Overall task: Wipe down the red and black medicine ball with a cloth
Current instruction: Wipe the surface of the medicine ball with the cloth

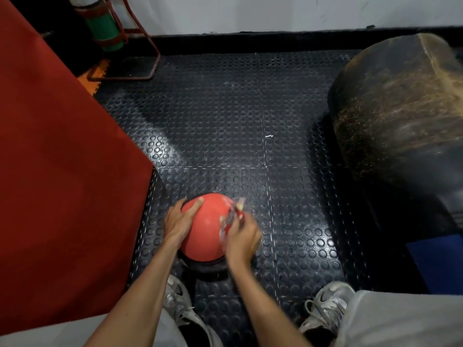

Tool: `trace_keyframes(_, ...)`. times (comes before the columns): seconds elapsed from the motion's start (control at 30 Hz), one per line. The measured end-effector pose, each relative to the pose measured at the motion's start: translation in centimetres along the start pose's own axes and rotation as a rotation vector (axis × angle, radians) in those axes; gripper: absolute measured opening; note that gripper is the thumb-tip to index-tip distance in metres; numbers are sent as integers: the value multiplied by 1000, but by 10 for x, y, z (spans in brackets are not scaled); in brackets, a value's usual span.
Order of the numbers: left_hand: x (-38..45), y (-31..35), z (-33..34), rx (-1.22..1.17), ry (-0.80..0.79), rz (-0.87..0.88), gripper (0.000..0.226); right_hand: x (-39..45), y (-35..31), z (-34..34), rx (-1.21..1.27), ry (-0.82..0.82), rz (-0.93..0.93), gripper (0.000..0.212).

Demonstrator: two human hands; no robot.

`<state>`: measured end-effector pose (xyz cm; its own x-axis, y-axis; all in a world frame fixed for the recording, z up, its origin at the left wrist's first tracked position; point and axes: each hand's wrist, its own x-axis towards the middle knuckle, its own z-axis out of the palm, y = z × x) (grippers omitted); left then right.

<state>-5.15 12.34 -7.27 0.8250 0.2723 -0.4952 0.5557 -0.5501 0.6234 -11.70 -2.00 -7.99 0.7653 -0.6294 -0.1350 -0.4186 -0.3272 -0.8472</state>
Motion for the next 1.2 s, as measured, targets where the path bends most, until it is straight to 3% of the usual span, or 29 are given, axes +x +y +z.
trace_keyframes(0.1,2,2,-2,36,-32,44,99,-44,-1,-11,13,-47,-213,21)
trace_keyframes(0.23,0,14,15,71,38,-20,93,-4,-12,-2,31,96,-95,21)
trace_keyframes(0.37,2,27,20,84,28,-65,93,-72,-10,6,-147,-153,-569,29)
trace_keyframes(0.43,0,28,22,103,12,-45,99,-66,-2,1,-166,-114,-621,28)
trace_keyframes(0.5,-4,28,25,122,18,-29,101,-42,0,-7,-185,45,-573,27)
trace_keyframes(0.6,-13,26,24,118,13,13,96,3,2,-22,-61,123,-158,20)
trace_keyframes(0.67,-17,20,18,107,-23,45,98,45,7,-24,-52,-32,159,15)
trace_keyframes(0.77,-20,9,5,99,-67,102,102,77,13,-22,-87,-243,331,19)
trace_keyframes(0.83,-16,5,-2,87,-80,125,97,62,11,-17,-25,-193,328,20)
trace_keyframes(0.93,-4,2,-12,83,-114,110,100,0,9,-12,30,-9,71,17)
trace_keyframes(1.0,1,6,-12,137,-79,114,98,-18,8,-6,-2,9,-60,18)
trace_keyframes(1.1,-3,24,6,345,38,165,73,-16,6,2,-16,29,-55,33)
trace_keyframes(1.2,-12,35,16,459,28,185,82,-28,6,-1,-7,-14,-99,39)
